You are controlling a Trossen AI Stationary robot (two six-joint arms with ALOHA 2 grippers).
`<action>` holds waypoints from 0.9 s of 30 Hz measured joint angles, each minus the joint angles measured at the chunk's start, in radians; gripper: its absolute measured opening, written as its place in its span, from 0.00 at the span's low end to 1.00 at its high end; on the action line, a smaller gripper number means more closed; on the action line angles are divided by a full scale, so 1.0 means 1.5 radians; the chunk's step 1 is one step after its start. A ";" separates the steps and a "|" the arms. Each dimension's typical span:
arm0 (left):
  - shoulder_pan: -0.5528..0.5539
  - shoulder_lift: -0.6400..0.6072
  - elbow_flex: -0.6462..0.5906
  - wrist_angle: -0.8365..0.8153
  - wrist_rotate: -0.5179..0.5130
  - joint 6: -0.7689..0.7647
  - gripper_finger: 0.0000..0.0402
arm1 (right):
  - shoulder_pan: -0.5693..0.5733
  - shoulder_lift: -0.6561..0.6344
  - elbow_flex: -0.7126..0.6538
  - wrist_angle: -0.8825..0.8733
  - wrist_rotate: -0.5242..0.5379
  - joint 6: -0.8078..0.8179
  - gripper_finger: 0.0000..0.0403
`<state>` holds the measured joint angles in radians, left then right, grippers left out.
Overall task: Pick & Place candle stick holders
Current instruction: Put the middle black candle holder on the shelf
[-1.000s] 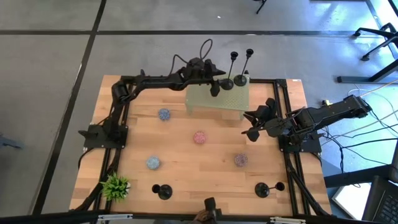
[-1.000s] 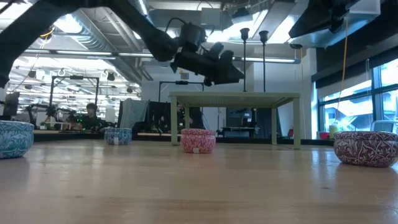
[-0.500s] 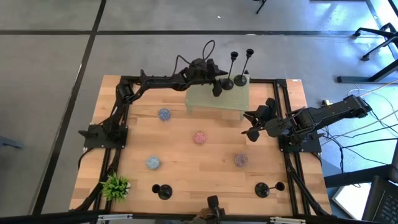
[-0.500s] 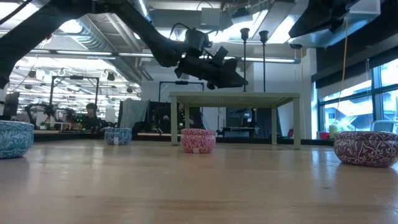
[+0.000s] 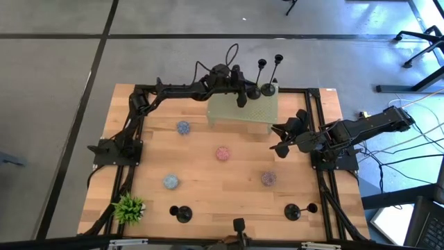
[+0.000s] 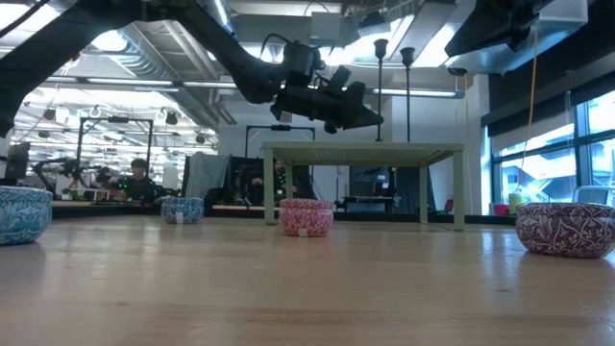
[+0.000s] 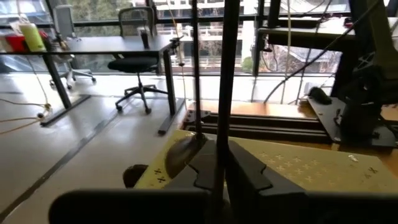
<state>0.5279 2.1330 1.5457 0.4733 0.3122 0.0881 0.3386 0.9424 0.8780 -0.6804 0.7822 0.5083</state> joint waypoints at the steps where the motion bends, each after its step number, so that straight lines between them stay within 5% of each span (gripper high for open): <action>1: 0.003 0.000 0.000 0.010 -0.001 -0.003 0.03 | 0.000 0.000 0.000 0.000 0.000 0.000 0.14; 9: 0.038 0.000 0.000 0.049 -0.004 -0.080 0.03 | 0.000 0.000 0.000 0.000 0.000 0.000 0.14; 27: 0.011 0.000 0.000 0.014 -0.037 -0.033 0.04 | 0.000 0.000 0.000 0.006 0.001 -0.002 0.14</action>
<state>0.5449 2.1330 1.5456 0.4941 0.2562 0.0388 0.3386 0.9424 0.8778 -0.6716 0.7834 0.5056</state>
